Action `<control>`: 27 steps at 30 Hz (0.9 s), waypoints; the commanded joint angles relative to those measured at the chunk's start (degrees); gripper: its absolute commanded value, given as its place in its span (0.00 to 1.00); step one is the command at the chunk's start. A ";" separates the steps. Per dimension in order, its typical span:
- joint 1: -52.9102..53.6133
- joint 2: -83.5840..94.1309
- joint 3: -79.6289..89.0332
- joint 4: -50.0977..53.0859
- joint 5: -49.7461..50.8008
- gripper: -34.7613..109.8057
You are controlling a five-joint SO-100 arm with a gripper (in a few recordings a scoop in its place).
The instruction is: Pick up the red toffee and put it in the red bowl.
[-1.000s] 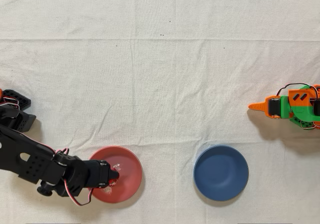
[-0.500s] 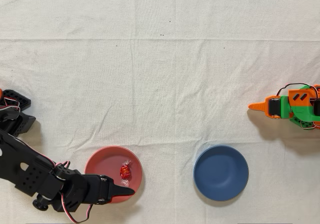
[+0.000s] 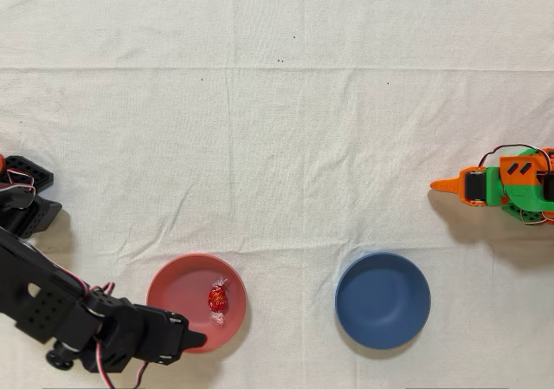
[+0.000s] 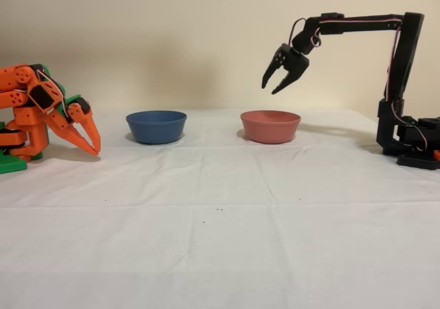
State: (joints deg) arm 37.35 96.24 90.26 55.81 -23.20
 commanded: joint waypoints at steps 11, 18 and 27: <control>-12.57 31.29 19.42 -4.39 3.08 0.25; -19.51 50.19 39.90 -15.29 7.29 0.25; -27.86 74.79 58.27 -16.96 20.65 0.24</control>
State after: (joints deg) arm 11.78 159.87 144.40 38.58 -5.10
